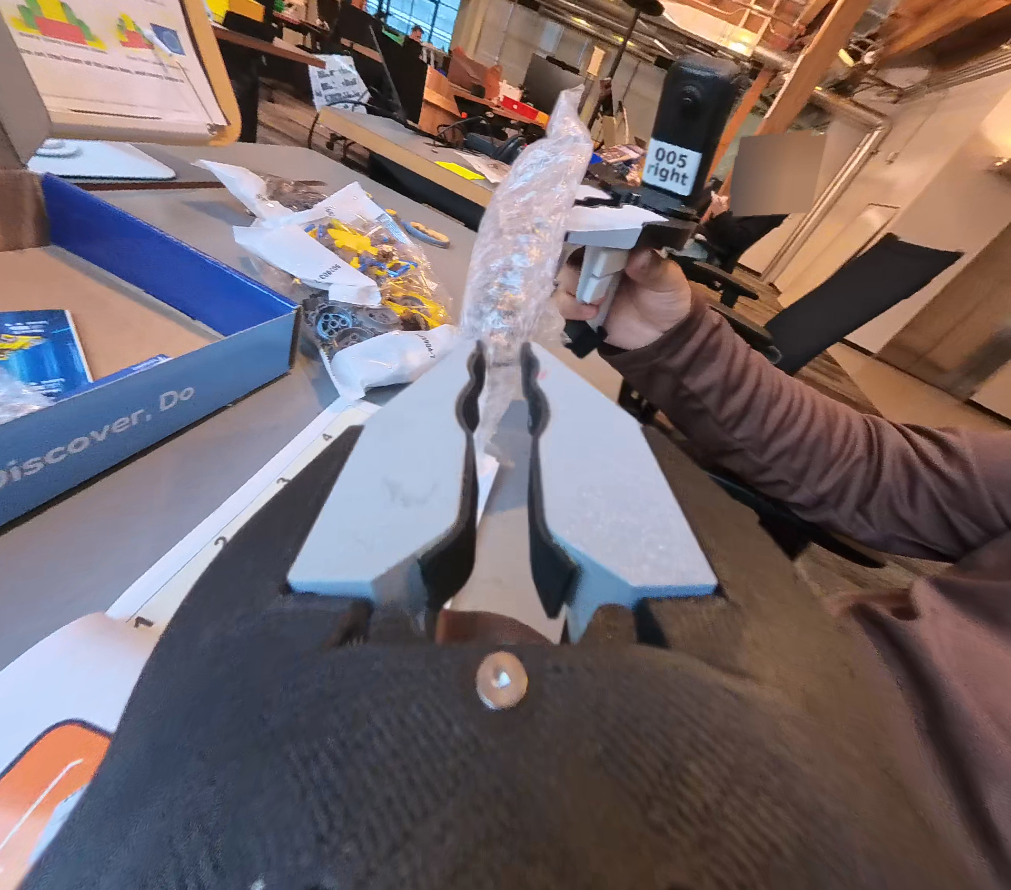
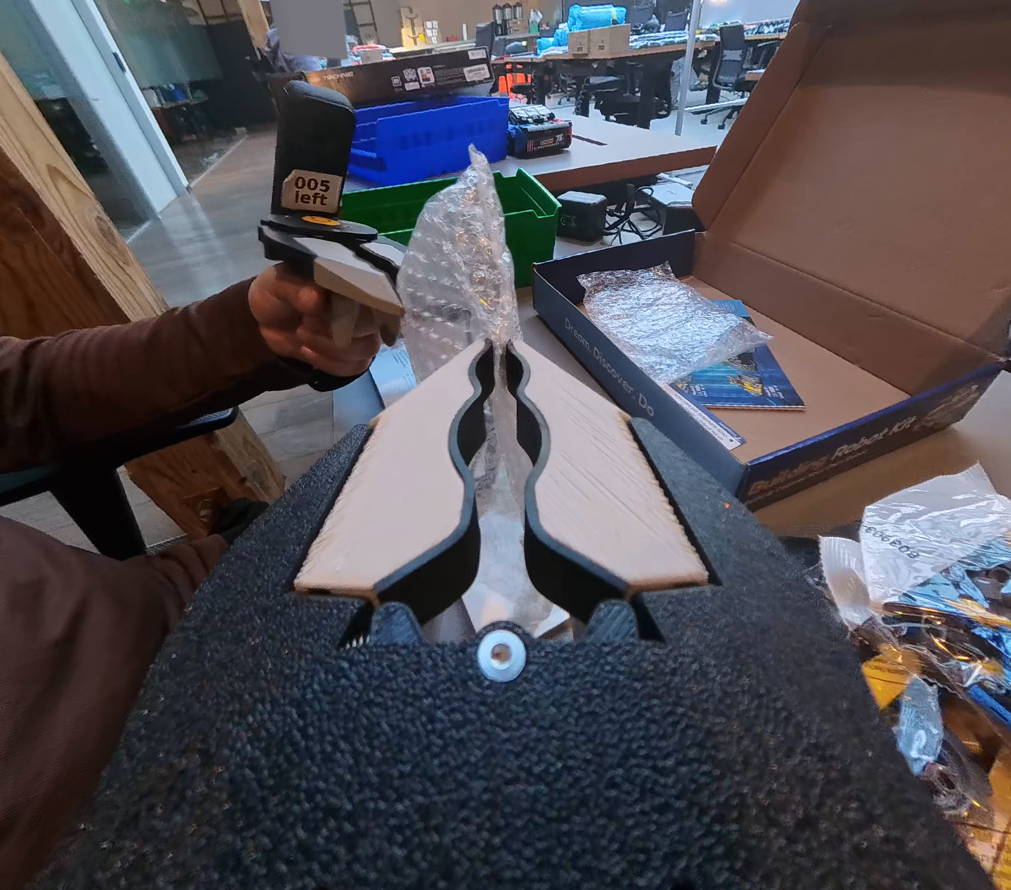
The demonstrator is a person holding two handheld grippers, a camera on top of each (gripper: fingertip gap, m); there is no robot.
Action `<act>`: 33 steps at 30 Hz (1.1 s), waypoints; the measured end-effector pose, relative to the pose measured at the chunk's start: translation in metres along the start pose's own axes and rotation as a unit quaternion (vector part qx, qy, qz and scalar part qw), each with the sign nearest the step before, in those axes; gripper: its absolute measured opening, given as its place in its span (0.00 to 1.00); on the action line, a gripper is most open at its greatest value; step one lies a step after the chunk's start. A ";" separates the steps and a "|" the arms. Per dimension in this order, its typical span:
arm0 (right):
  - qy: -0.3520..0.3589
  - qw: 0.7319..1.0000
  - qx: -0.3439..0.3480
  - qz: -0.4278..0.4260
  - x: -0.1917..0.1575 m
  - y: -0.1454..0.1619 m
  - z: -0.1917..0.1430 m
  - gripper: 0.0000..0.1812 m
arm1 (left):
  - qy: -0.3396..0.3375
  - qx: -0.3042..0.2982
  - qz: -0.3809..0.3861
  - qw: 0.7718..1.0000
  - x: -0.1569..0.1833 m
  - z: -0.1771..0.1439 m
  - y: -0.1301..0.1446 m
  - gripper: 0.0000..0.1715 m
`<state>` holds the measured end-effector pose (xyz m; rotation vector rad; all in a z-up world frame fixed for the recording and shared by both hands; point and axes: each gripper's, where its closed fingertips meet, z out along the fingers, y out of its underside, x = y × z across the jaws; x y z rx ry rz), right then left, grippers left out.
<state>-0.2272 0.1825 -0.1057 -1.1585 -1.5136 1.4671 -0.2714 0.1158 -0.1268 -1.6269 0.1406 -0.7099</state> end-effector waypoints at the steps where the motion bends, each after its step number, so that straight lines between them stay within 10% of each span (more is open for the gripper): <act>1: -0.002 1.000 -0.001 0.002 0.000 0.000 0.000 0.01 | -0.002 0.004 0.000 1.000 -0.001 -0.001 -0.001 0.05; 15: -0.003 0.999 -0.038 0.030 0.007 0.012 -0.001 0.16 | -0.007 0.041 0.015 0.999 0.008 -0.004 -0.020 0.00; 33: 0.094 0.989 -0.028 -0.110 0.008 -0.015 -0.006 0.02 | -0.043 0.033 0.053 0.997 -0.002 -0.004 -0.016 0.00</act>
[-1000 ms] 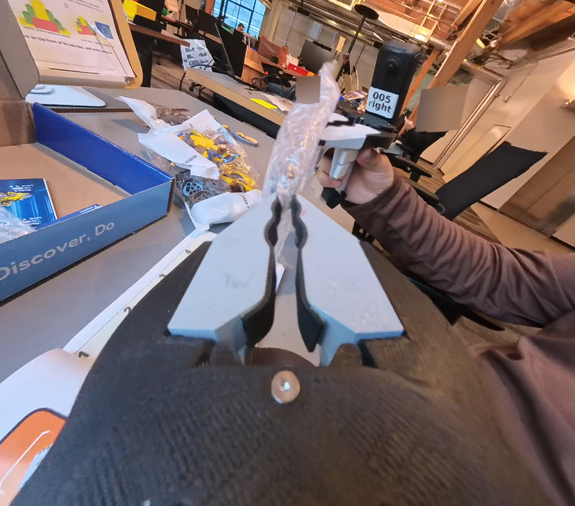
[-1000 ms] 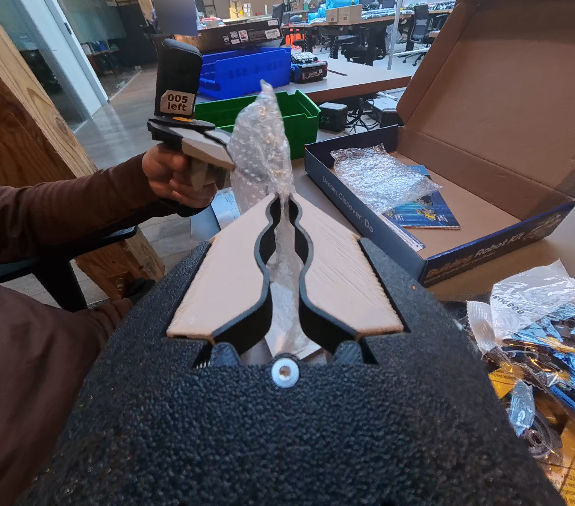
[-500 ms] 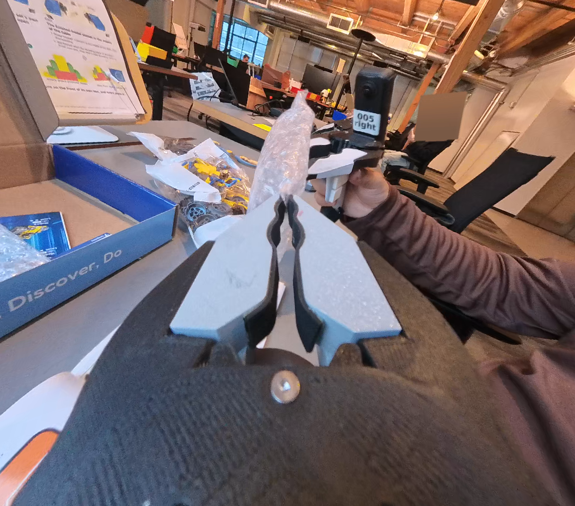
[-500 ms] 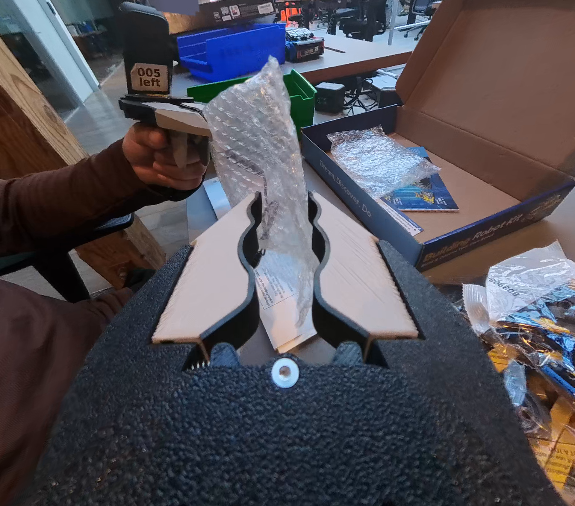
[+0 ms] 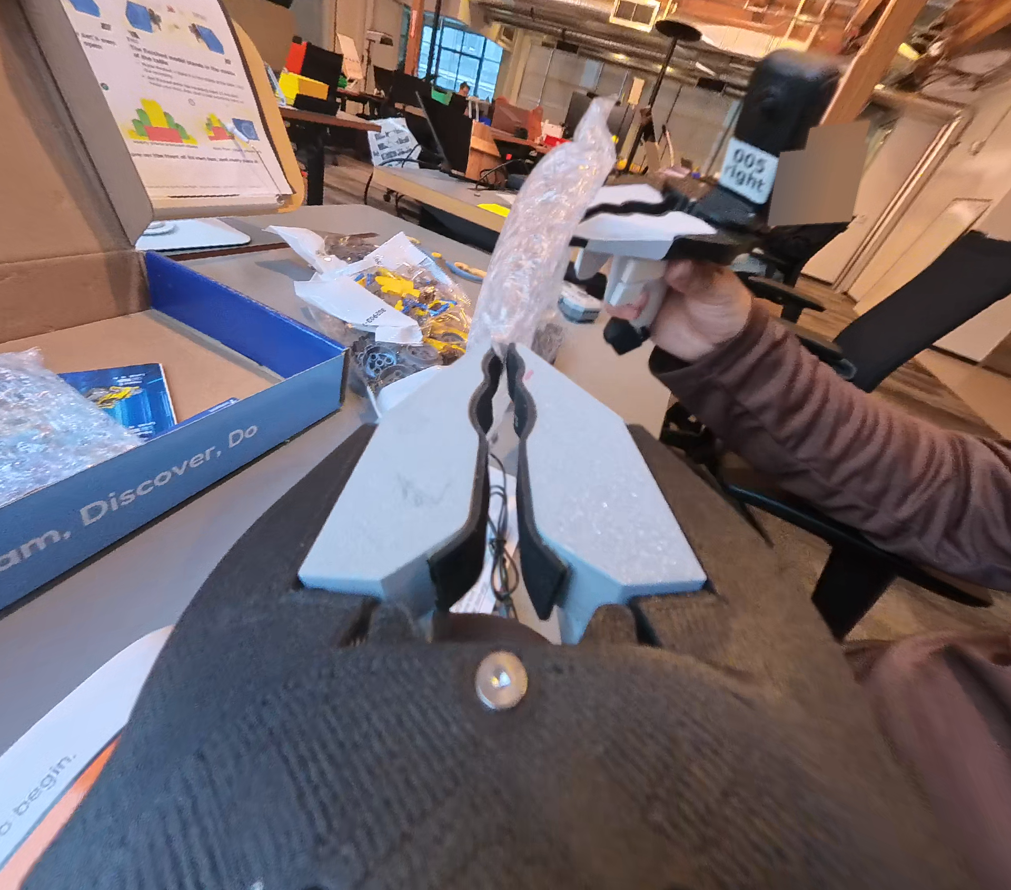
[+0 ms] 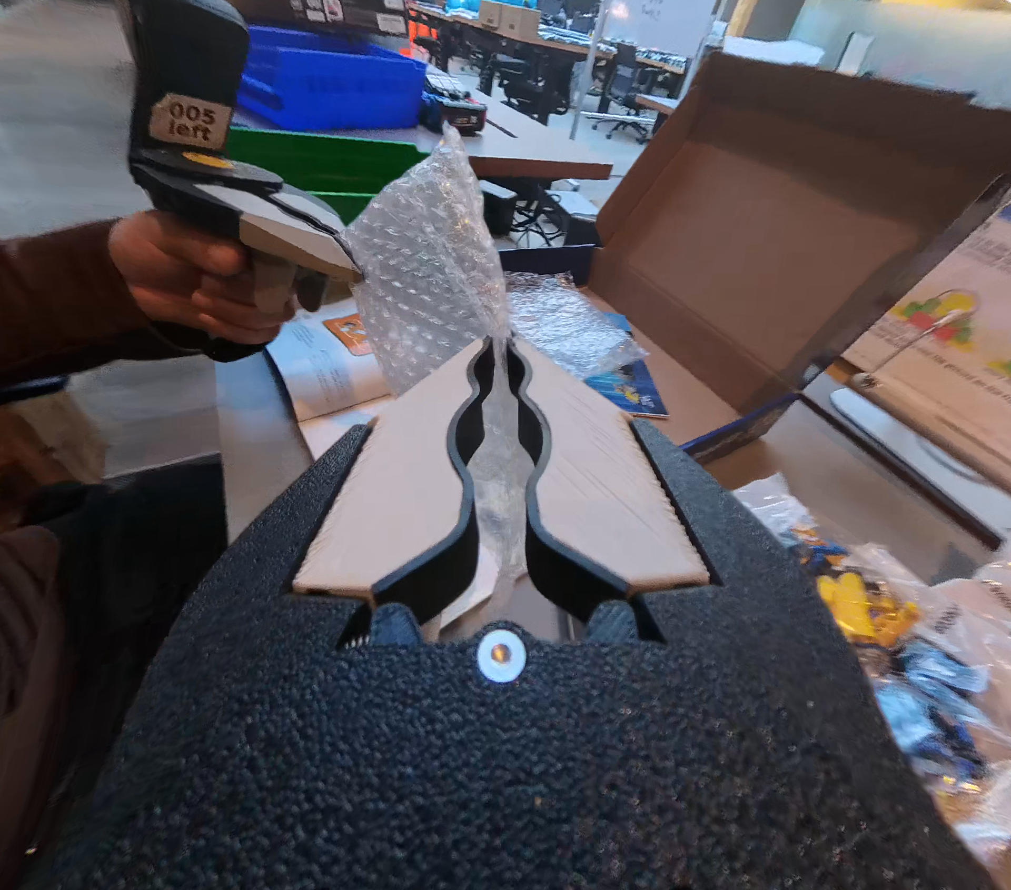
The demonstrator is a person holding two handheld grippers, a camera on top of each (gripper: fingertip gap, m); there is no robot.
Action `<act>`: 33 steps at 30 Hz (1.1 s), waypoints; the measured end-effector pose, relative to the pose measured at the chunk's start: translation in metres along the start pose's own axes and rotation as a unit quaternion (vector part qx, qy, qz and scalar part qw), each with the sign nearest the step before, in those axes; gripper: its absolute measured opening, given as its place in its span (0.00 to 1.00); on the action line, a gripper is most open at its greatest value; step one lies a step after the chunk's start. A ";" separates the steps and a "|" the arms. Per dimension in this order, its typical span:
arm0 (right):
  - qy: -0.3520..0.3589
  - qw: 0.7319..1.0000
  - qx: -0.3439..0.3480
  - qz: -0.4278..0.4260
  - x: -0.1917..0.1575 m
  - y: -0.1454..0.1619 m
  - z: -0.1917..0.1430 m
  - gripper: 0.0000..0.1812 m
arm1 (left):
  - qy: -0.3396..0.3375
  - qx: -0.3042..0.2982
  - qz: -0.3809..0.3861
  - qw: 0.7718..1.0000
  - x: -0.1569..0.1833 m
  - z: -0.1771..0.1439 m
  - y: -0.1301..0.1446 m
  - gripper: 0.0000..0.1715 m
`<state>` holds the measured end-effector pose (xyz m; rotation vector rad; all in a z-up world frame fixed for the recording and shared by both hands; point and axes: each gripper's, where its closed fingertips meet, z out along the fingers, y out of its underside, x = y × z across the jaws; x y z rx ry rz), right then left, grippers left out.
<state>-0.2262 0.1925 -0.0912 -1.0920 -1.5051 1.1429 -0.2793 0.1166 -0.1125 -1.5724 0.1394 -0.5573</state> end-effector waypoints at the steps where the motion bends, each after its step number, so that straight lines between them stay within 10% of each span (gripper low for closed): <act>1: 0.011 1.000 -0.006 -0.019 0.000 -0.001 0.000 0.02 | -0.003 -0.003 0.005 1.000 0.000 0.000 0.001 0.00; 7: 0.046 0.994 -0.061 -0.079 0.001 0.012 0.007 0.02 | -0.067 -0.071 0.027 0.995 -0.021 0.003 0.025 0.00; 13: 0.037 0.995 -0.065 -0.068 0.003 0.009 0.000 0.10 | -0.044 -0.030 0.082 0.995 0.006 -0.002 -0.007 0.00; 24: 0.037 0.997 -0.062 -0.037 0.006 -0.002 -0.012 0.13 | -0.083 -0.015 -0.052 0.995 -0.034 -0.009 0.003 0.00; 33: 0.014 0.972 -0.230 -0.046 -0.024 0.085 0.040 0.12 | -0.146 -0.046 -0.092 0.984 -0.075 -0.019 0.030 0.00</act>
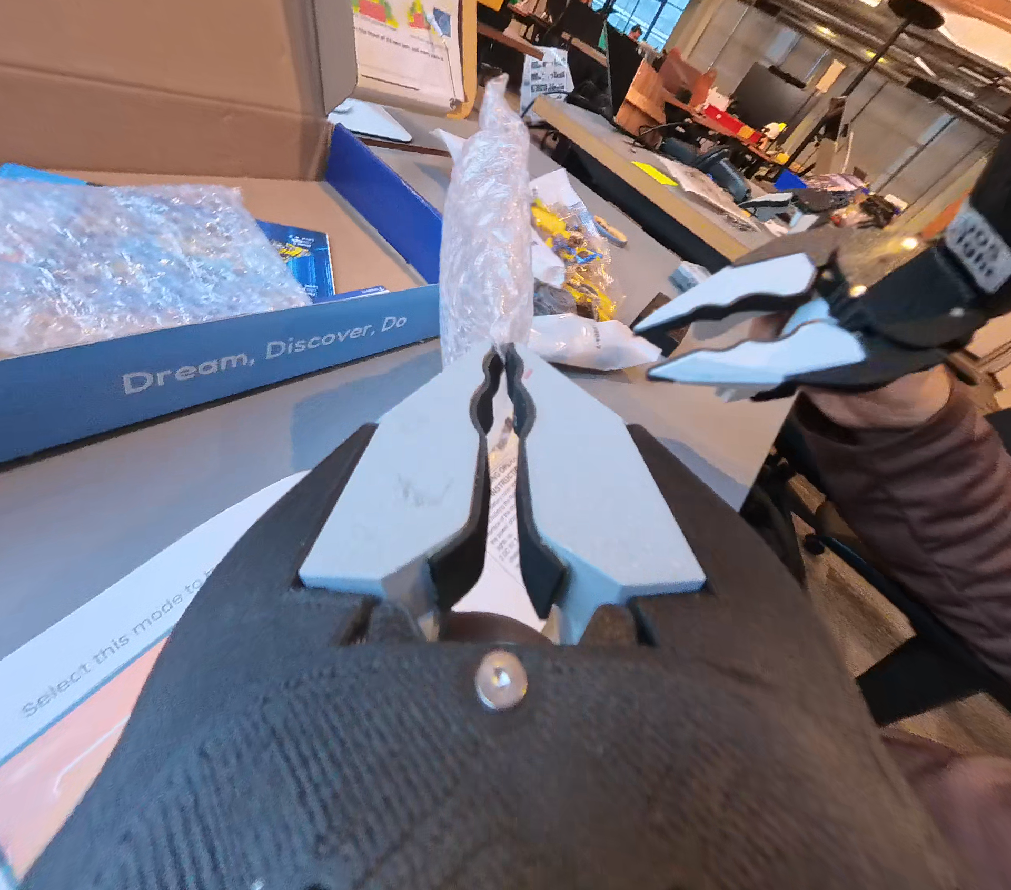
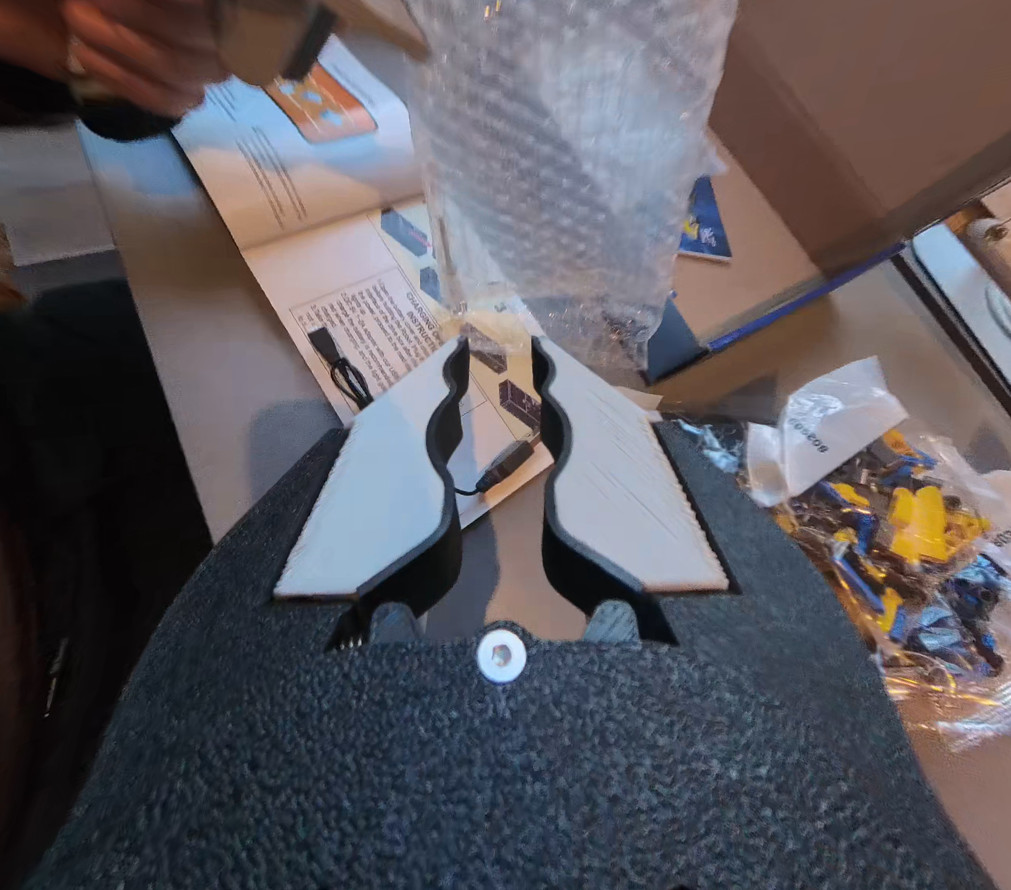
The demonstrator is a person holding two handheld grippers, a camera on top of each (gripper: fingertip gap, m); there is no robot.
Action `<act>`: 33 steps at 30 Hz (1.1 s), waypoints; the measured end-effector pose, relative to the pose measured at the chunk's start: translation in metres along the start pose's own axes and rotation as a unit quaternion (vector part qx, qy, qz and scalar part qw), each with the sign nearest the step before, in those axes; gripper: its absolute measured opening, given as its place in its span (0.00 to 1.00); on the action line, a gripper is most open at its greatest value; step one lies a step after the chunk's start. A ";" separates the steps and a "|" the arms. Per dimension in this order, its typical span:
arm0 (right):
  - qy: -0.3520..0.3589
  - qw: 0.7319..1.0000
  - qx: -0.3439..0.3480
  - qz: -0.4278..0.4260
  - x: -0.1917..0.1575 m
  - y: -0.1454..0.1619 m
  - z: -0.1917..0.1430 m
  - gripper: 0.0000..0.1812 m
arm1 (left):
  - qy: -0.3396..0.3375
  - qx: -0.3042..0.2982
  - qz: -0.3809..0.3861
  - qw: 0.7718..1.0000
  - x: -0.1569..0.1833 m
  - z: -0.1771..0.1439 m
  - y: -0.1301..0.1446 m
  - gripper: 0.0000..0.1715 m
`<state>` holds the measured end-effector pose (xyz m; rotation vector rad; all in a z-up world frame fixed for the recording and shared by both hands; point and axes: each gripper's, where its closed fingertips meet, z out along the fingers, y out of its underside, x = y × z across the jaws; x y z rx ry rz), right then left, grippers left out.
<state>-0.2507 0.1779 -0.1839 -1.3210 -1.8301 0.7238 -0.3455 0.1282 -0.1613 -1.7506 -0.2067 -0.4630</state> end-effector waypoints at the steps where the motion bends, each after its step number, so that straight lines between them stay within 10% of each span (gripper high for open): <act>1: 0.000 1.000 -0.011 -0.003 -0.003 0.005 0.007 0.12 | 0.007 0.003 -0.009 1.000 0.000 -0.001 -0.001 0.00; 6: -0.018 1.000 0.004 -0.013 -0.020 0.004 0.023 0.13 | 0.128 0.057 -0.077 0.987 0.034 -0.010 -0.023 0.00; 33: -0.051 0.997 0.042 -0.047 -0.042 0.002 0.034 0.05 | 0.169 0.069 -0.068 0.981 0.061 -0.022 -0.038 0.00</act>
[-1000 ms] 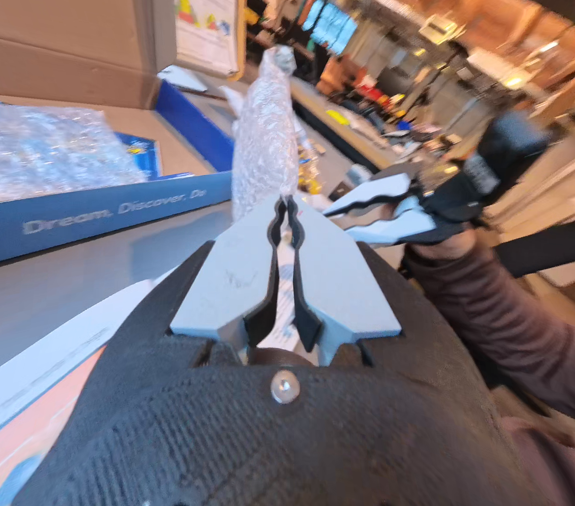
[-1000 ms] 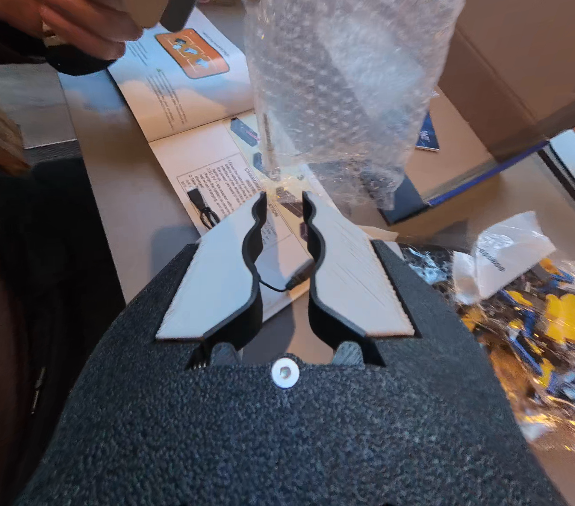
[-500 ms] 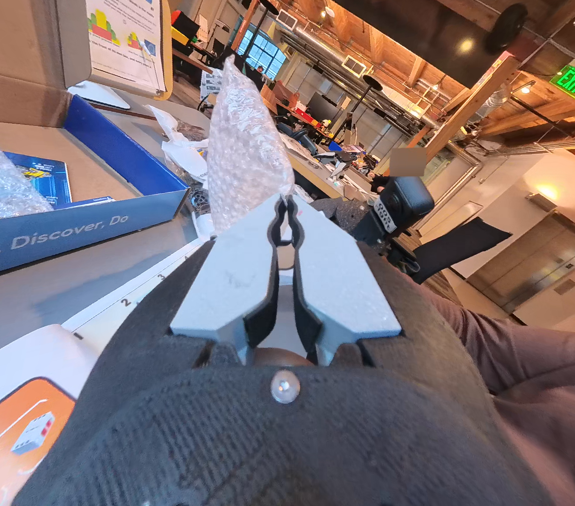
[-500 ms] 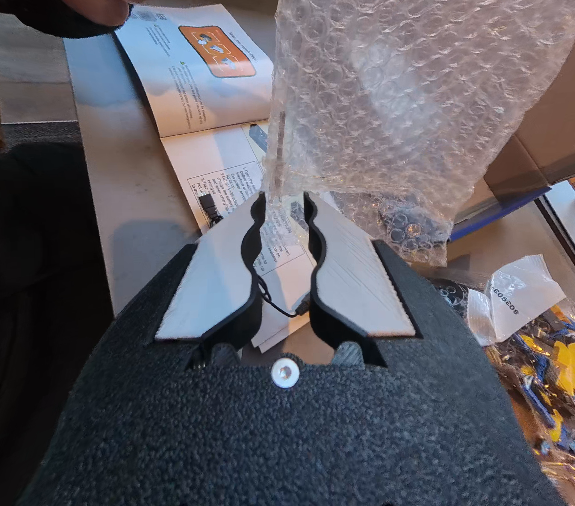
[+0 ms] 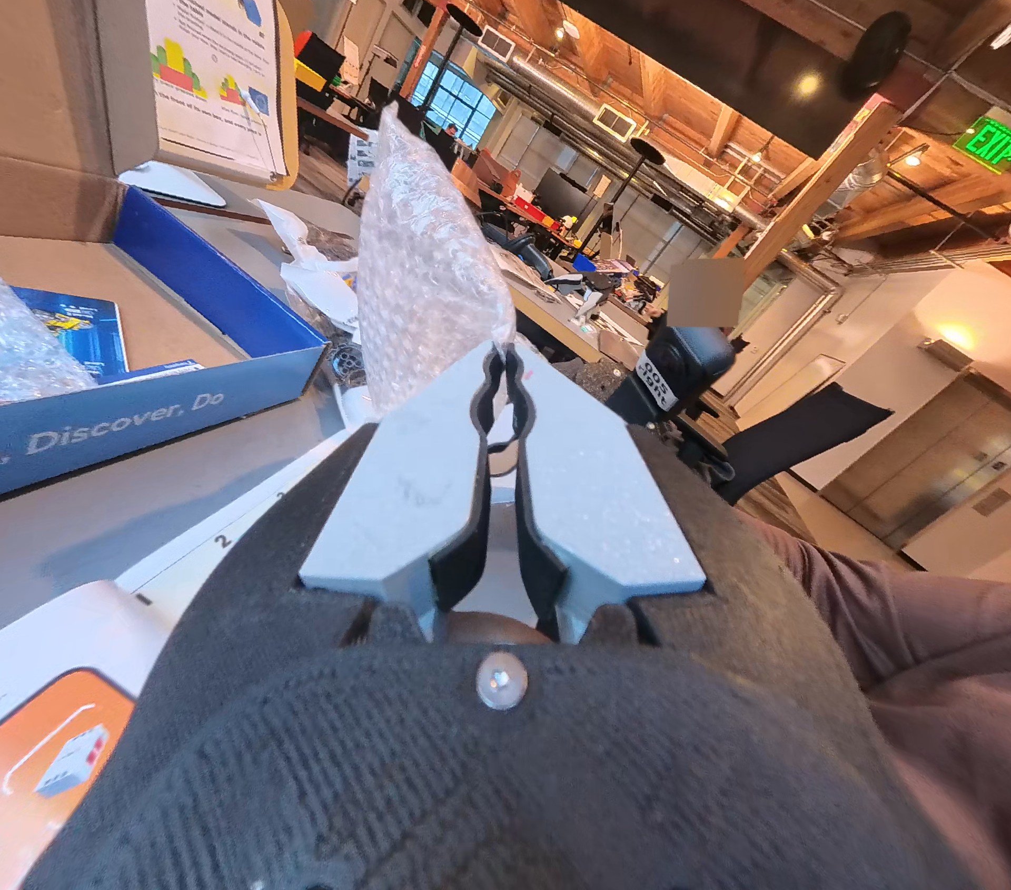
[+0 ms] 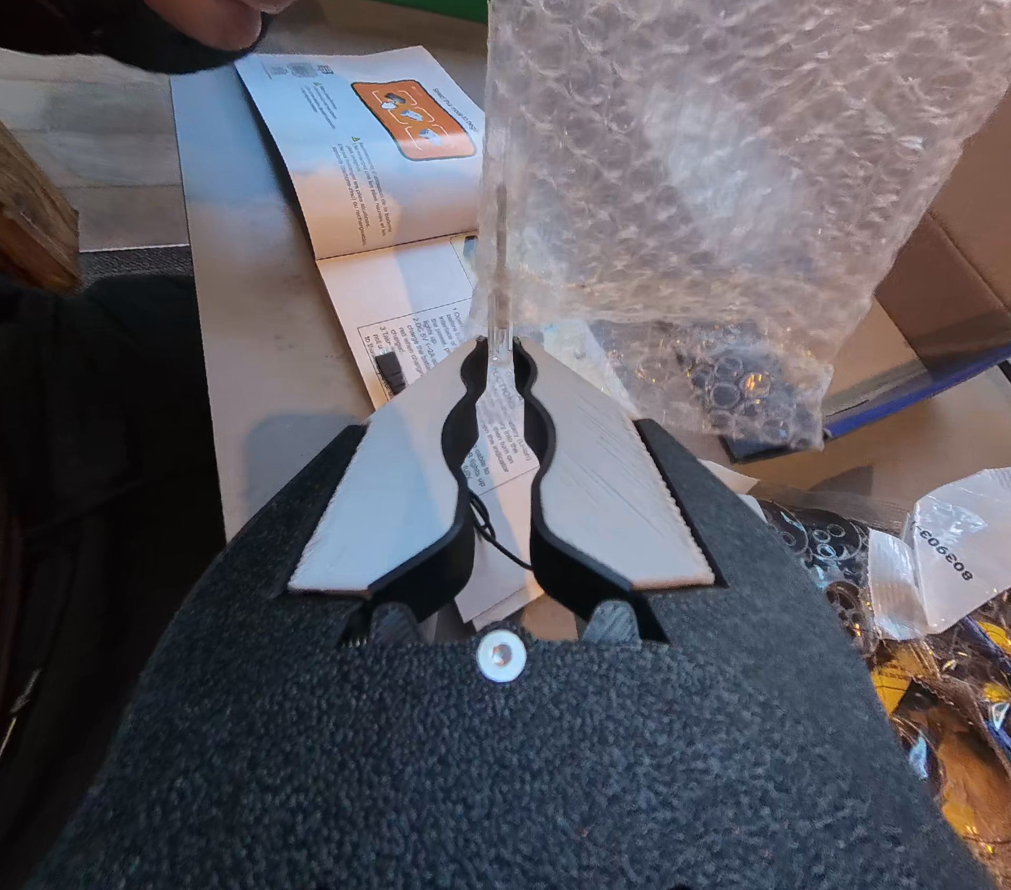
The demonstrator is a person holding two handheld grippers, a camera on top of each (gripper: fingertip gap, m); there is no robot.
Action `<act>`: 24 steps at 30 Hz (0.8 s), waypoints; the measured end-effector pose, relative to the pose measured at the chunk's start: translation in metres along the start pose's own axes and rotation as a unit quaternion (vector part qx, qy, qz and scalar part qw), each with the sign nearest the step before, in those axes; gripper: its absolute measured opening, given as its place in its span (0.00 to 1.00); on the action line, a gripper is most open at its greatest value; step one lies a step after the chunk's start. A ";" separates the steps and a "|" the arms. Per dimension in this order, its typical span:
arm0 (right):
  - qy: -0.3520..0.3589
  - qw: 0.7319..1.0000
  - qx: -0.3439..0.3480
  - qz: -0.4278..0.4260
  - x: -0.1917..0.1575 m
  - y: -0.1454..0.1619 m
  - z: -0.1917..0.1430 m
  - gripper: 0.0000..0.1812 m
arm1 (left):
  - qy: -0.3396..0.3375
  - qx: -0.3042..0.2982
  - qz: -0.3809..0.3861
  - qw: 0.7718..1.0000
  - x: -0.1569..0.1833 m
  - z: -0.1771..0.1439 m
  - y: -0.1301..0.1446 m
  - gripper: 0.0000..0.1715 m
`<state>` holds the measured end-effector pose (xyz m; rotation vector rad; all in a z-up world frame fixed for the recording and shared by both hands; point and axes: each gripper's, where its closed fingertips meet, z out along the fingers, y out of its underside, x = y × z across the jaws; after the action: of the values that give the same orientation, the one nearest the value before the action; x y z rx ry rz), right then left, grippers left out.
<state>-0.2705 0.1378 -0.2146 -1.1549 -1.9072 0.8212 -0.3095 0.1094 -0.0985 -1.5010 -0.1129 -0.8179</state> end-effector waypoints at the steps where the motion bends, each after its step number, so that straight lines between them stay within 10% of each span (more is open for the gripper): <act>1: 0.001 1.000 -0.004 -0.001 0.001 0.002 0.000 0.05 | -0.002 0.003 0.001 1.000 -0.001 -0.002 -0.002 0.00; 24: -0.031 0.995 -0.086 -0.045 0.018 0.042 -0.030 0.04 | -0.055 0.073 0.018 0.996 -0.020 -0.043 -0.049 0.00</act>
<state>-0.2329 0.1745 -0.2284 -1.1459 -2.1000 0.6607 -0.3689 0.0852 -0.0734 -1.4056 -0.2222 -0.6839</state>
